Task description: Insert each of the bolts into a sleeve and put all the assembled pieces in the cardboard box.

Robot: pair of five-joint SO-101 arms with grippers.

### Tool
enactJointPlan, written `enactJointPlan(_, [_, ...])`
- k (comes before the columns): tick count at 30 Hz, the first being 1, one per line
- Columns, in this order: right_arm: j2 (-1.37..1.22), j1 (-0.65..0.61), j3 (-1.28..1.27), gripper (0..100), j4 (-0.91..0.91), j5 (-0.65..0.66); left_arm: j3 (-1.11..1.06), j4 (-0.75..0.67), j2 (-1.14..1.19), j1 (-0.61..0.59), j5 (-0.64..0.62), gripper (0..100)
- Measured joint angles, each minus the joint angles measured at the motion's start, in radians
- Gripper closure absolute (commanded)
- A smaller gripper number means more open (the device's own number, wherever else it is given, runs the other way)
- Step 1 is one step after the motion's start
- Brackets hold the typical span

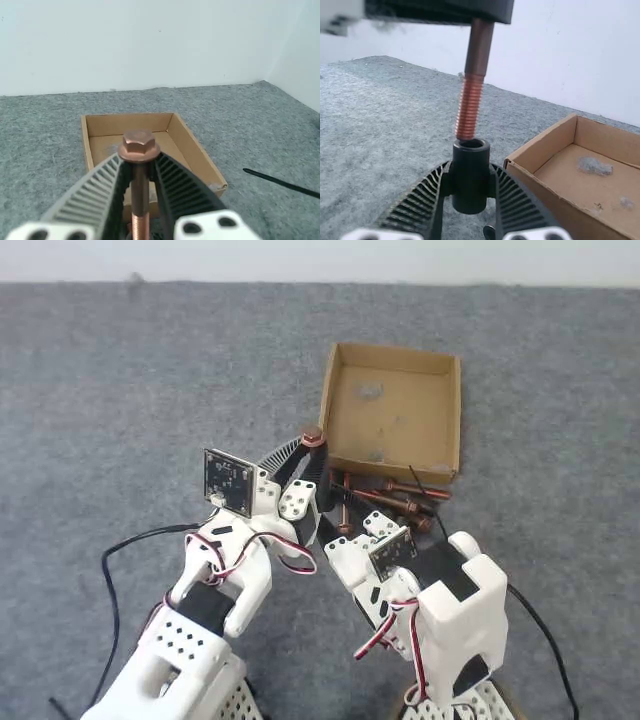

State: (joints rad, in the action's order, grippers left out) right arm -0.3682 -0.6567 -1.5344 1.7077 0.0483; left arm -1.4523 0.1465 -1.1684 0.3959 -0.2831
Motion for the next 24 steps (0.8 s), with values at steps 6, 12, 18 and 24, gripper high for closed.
enactJointPlan(6, [0.003, 0.000, -0.025, 99.2, 0.000, 0.000, 0.000, -0.077, 0.046, 0.000, 0.000, 99])
enactJointPlan(12, [0.002, 0.002, -0.034, 99.2, 0.000, 0.000, 0.009, -0.138, 0.187, 0.000, 0.002, 99])
enactJointPlan(18, [0.002, 0.002, -0.034, 99.2, 0.000, 0.000, 0.012, -0.130, 0.161, 0.000, 0.006, 99])
enactJointPlan(24, [0.002, 0.002, -0.032, 99.2, 0.000, 0.000, -0.028, -0.071, 0.066, 0.028, 0.005, 99])
